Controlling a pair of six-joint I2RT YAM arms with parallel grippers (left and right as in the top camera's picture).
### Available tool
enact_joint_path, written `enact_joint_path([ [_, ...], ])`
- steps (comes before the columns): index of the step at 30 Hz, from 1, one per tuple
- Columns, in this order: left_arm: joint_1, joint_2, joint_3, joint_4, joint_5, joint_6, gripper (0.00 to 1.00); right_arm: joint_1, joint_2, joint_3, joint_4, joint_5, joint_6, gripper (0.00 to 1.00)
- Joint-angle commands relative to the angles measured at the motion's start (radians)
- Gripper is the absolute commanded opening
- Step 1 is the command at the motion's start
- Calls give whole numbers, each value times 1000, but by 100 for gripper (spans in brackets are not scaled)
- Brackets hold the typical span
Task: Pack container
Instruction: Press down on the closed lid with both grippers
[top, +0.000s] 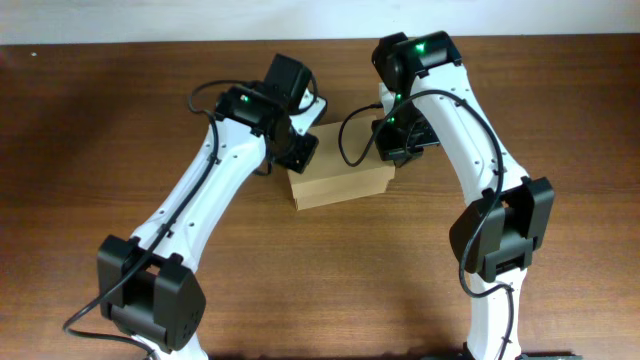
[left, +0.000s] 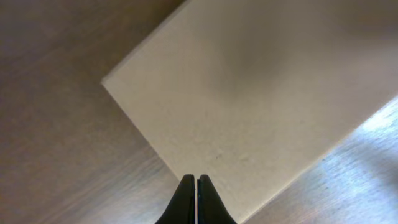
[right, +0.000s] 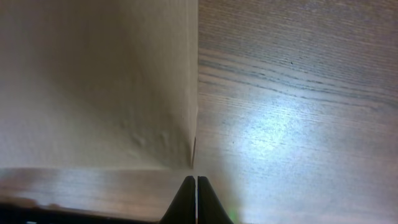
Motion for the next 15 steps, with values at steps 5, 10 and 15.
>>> enact_joint_path([
  [5, -5, -34, -100, 55, 4, 1, 2, -2, -50, -14, 32, 3, -16, 4],
  [10, -5, -33, -108, 58, 4, 1, 2, -2, -50, -14, 48, -9, -28, 4],
  [15, -5, -32, -118, 63, 3, 2, 2, 0, -48, -24, 78, -27, -39, 4],
])
